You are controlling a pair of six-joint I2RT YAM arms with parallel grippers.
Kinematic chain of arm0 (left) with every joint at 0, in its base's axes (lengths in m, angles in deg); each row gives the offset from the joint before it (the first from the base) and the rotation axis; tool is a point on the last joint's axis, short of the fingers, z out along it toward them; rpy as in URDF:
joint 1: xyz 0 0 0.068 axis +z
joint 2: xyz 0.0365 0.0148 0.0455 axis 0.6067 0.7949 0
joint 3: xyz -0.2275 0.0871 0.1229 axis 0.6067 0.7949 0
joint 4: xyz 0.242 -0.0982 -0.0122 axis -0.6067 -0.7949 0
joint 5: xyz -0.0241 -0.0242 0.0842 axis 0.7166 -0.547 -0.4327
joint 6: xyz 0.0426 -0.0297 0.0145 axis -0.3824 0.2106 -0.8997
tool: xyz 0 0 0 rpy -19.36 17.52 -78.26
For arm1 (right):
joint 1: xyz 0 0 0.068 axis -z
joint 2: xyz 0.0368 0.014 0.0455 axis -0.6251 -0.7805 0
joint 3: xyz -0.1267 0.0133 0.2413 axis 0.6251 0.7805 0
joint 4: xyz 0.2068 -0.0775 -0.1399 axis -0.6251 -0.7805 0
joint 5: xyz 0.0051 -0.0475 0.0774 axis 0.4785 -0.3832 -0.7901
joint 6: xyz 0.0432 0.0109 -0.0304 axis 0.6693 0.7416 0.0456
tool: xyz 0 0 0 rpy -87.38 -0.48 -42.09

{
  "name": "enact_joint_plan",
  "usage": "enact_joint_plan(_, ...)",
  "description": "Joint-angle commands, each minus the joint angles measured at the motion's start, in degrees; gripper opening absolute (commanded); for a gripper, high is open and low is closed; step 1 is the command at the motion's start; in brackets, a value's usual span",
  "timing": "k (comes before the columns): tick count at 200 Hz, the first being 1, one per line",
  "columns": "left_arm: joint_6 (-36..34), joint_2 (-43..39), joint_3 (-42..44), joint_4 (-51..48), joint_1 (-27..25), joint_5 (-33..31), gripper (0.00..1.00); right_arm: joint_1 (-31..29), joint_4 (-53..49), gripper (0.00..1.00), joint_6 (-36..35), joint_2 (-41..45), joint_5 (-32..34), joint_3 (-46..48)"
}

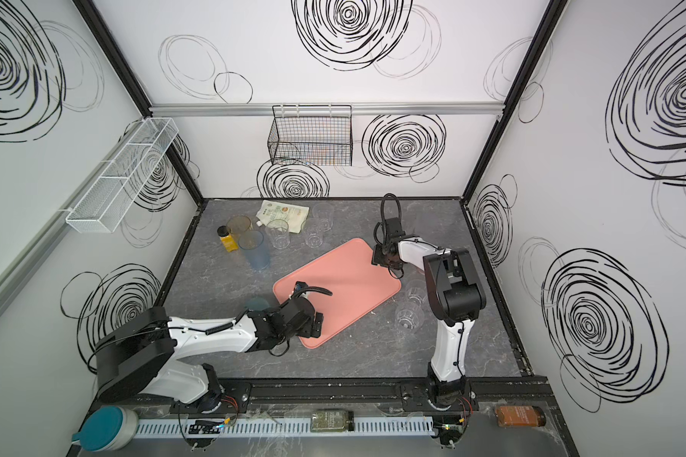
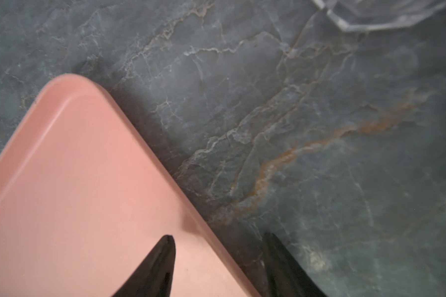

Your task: Place the glasses into the tray

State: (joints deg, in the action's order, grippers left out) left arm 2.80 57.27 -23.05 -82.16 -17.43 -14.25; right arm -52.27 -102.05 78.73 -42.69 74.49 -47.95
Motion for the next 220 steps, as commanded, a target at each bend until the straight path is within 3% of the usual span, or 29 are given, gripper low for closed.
enact_joint_plan(1, -1.0, 3.6, -3.8, 1.3, 0.3, -2.1, 0.99, -0.3, -0.4, 0.52, 1.3, 3.3, -1.4, 6.6)
enact_joint_plan(78, -6.3, 17.3, -11.3, 1.5, 9.1, -4.0, 0.99, -1.3, 0.5, 0.47, 2.8, 13.6, -0.8, 18.4)
enact_joint_plan(220, -14.7, 29.0, -24.3, 4.5, 19.0, -2.0, 0.99, -6.5, -1.2, 0.5, 2.5, 15.8, 2.7, 20.4)
